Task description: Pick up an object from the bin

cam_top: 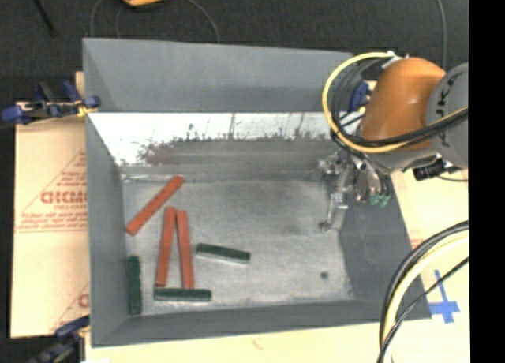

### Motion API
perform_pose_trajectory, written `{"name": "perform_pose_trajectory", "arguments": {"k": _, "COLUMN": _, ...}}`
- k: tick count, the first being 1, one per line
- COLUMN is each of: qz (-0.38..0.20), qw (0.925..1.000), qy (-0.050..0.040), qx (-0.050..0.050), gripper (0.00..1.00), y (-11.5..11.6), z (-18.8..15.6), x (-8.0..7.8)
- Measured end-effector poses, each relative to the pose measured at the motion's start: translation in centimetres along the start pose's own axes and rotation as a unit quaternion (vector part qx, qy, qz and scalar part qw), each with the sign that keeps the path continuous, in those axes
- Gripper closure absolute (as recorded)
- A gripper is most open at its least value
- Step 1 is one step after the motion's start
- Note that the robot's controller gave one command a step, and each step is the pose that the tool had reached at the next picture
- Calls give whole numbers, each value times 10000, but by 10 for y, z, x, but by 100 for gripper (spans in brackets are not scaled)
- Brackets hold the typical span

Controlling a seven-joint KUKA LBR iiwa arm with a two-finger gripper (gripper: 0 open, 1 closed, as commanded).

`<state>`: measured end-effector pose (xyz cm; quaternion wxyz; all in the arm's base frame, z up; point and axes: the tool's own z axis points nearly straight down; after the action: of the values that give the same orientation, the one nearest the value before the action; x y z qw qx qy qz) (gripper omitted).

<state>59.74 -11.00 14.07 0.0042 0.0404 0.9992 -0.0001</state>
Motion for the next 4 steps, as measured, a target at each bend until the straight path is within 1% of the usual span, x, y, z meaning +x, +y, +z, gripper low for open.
{"name": "perform_pose_trajectory", "arguments": {"k": 1, "qz": 440, "qw": 9990, "qy": 39, "qx": 4, "gripper": 0, "y": 48, "z": -15, "x": 36}}
{"name": "perform_pose_trajectory", "arguments": {"k": 2, "qz": 311, "qw": 9995, "qy": 26, "qx": -3, "gripper": 0, "y": 91, "z": -24, "x": 56}}
{"name": "perform_pose_trajectory", "arguments": {"k": 3, "qz": 832, "qw": 9965, "qy": 17, "qx": -3, "gripper": 0, "y": 87, "z": -19, "x": 45}}
{"name": "perform_pose_trajectory", "arguments": {"k": 4, "qz": 2024, "qw": 9793, "qy": 26, "qx": 6, "gripper": 0, "y": 106, "z": -12, "x": 68}}
